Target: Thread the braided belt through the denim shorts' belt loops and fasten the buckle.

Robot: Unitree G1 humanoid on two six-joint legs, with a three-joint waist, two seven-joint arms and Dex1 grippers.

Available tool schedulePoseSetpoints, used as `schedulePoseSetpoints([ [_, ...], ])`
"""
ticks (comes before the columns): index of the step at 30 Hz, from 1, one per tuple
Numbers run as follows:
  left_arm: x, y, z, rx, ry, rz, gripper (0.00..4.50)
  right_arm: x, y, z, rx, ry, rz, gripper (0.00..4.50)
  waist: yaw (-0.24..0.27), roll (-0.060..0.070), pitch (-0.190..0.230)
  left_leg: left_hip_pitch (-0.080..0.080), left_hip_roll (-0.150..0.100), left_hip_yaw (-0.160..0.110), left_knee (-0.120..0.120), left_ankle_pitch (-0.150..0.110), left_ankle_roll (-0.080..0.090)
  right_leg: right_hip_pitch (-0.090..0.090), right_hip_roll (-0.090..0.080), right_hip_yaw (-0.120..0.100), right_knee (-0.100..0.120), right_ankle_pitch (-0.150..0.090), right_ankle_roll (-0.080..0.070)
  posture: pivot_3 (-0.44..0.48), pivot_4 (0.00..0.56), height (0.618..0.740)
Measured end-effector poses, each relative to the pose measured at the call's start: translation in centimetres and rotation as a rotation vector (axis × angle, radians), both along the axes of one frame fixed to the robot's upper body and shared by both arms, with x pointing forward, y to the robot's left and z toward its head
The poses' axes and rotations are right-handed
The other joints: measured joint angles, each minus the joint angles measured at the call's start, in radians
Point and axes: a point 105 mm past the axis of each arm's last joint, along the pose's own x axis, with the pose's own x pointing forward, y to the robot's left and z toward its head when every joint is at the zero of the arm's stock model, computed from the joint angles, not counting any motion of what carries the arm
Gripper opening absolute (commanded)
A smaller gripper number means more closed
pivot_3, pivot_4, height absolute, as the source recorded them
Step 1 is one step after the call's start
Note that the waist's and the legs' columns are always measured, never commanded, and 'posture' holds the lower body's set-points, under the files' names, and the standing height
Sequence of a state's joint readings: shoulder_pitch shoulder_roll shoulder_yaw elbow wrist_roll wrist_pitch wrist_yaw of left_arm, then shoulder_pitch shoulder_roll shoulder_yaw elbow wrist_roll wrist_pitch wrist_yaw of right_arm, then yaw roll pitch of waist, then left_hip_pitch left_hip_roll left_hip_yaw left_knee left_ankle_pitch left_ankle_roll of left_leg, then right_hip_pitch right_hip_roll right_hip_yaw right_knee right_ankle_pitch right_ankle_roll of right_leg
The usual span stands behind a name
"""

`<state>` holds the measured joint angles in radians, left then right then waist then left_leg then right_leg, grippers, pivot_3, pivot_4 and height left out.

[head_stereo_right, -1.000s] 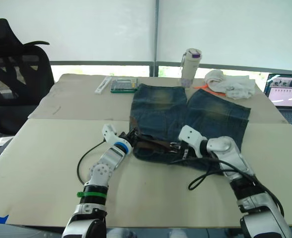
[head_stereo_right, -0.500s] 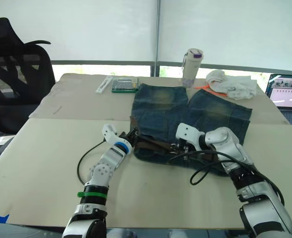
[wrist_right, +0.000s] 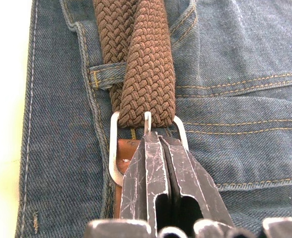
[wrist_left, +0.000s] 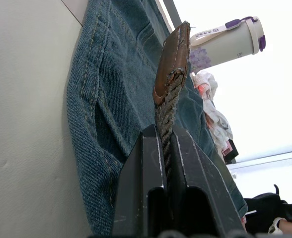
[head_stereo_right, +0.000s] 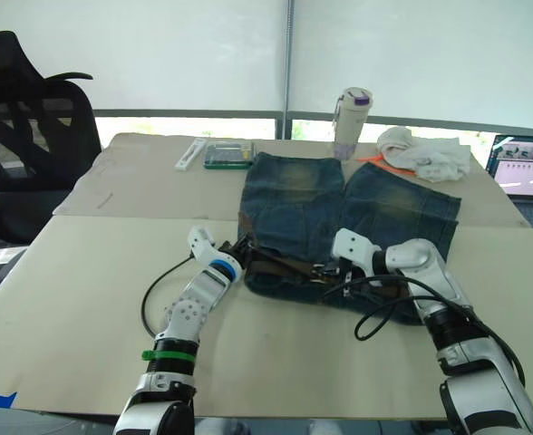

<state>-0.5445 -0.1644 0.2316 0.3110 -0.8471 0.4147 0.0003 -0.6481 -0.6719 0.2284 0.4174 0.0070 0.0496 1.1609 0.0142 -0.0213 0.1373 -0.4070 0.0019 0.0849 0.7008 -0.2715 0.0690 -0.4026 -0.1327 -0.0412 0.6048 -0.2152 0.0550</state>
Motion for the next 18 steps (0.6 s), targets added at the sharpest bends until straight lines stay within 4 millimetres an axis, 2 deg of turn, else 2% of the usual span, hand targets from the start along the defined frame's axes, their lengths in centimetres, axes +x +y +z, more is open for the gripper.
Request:
schedulePoseSetpoints([
  [18, -0.07, 0.01, 0.02, 0.003, 0.001, 0.003, 0.0, -0.19, -0.22, -0.28, 0.003, 0.003, 0.04, 0.04, -0.001, 0.0, 0.0, 0.0, 0.0, 0.0, -0.001, 0.0, -0.001, 0.0, 0.0, 0.0, -0.001, 0.0, 0.0, 0.0, 0.15, 0.737],
])
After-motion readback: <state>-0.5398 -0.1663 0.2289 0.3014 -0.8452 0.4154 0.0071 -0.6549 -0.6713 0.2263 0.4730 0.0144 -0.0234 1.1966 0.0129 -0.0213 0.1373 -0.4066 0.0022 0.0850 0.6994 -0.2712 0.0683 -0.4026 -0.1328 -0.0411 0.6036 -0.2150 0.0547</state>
